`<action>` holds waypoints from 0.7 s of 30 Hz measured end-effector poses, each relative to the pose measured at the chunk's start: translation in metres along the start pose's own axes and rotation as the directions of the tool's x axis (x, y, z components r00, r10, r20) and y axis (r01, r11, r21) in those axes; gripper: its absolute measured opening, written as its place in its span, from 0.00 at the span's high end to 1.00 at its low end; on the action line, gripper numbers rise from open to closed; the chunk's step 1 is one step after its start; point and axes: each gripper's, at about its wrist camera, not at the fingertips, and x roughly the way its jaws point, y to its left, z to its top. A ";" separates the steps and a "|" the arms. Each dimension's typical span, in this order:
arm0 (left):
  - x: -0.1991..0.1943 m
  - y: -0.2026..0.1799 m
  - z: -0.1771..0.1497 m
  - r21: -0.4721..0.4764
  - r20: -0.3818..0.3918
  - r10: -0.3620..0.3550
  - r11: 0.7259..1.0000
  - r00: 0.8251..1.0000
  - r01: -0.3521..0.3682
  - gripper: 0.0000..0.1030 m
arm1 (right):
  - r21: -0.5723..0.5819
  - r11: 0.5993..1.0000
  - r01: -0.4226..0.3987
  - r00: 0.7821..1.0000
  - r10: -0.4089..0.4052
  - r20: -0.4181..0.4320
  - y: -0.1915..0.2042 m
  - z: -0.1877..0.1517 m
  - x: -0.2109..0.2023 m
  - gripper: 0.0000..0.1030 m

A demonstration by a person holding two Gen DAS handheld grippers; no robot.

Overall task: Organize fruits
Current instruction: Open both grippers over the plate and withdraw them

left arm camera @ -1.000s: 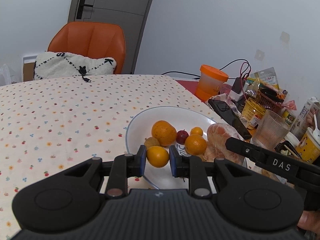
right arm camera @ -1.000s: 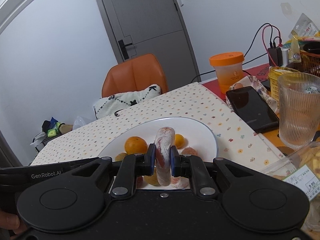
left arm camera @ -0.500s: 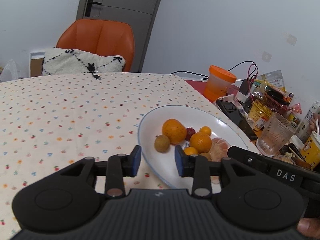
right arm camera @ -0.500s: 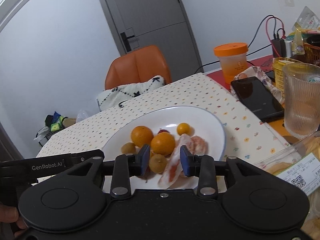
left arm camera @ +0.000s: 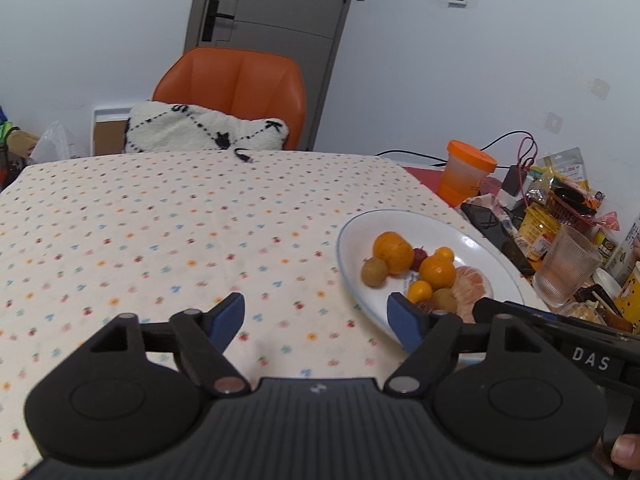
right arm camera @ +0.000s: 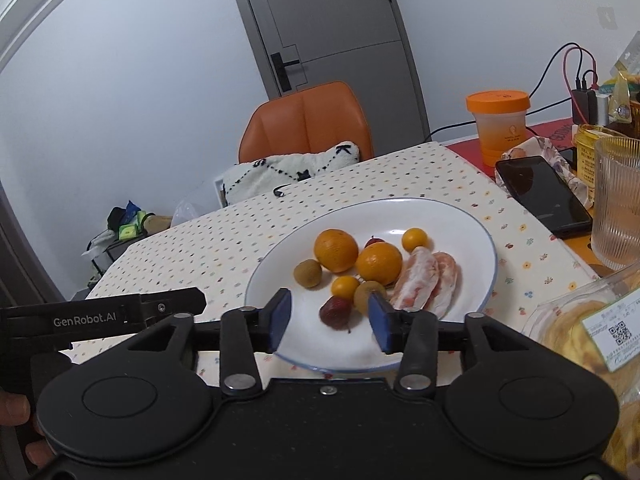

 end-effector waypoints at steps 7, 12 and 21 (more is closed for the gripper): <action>-0.016 0.010 -0.008 -0.005 -0.016 0.034 0.999 0.999 -0.034 0.17 | -0.018 1.000 -0.011 1.000 0.011 0.001 0.013 -0.005 -0.007 0.47; -0.030 0.018 -0.015 -0.012 -0.023 0.072 0.997 0.997 -0.072 0.13 | -0.035 0.999 -0.018 1.000 0.019 0.006 0.024 -0.010 -0.013 0.31; -0.057 0.025 -0.027 -0.015 -0.017 0.124 0.992 0.992 -0.124 0.08 | -0.062 0.998 -0.028 0.999 0.029 0.014 0.039 -0.019 -0.032 0.13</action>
